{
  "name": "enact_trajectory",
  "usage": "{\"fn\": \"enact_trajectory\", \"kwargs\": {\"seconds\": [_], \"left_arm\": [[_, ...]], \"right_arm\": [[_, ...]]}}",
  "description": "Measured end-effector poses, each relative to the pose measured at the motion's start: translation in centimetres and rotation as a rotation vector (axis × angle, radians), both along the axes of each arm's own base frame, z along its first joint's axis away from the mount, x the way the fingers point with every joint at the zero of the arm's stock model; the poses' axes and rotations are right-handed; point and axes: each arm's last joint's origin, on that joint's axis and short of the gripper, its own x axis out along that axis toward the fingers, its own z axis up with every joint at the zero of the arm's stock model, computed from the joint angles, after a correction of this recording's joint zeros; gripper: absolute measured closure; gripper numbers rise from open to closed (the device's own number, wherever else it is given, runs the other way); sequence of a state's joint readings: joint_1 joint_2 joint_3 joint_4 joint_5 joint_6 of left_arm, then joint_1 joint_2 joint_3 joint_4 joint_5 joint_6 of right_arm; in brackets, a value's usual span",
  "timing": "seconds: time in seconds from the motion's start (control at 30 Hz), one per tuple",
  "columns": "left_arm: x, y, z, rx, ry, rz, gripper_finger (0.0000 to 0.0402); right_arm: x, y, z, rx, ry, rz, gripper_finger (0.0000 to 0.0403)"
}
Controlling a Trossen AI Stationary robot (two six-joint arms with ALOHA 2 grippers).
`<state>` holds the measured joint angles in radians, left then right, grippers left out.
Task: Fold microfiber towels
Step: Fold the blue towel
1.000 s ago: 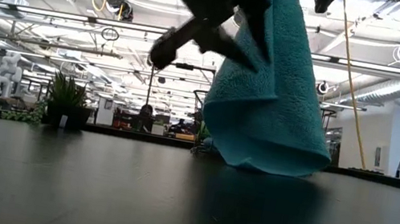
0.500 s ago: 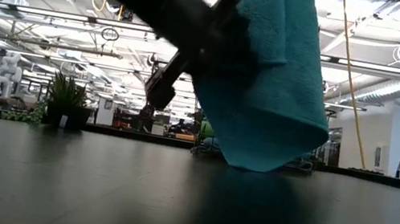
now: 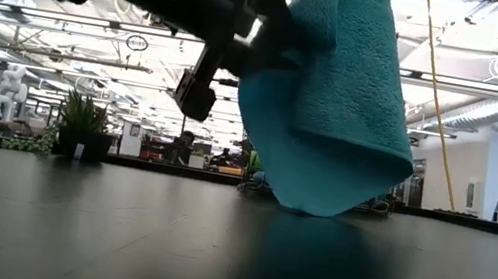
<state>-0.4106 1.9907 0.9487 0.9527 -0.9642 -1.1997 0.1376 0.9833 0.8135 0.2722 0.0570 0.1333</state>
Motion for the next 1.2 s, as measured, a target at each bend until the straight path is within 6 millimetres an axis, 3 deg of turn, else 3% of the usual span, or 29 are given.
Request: {"fn": "enact_trajectory", "kwargs": {"seconds": [0.53, 0.67, 0.87, 1.2], "left_arm": [[-0.9, -0.7, 4.1, 0.241, -0.174, 0.027, 0.0330], [-1.6, -1.3, 4.8, 0.290, -0.202, 0.030, 0.0330], [-2.0, -2.0, 4.9, 0.316, -0.193, 0.016, 0.0330], [-1.9, -2.1, 4.7, 0.329, -0.163, 0.015, 0.0330]], "right_arm": [[0.0, -0.1, -0.2, 0.003, 0.021, -0.025, 0.0403], [0.0, -0.2, -1.0, -0.019, 0.098, -0.053, 0.0403], [-0.1, -0.2, -2.1, 0.006, 0.216, -0.059, 0.0403], [-0.1, -0.2, -2.1, 0.011, 0.214, -0.057, 0.0403]]}}
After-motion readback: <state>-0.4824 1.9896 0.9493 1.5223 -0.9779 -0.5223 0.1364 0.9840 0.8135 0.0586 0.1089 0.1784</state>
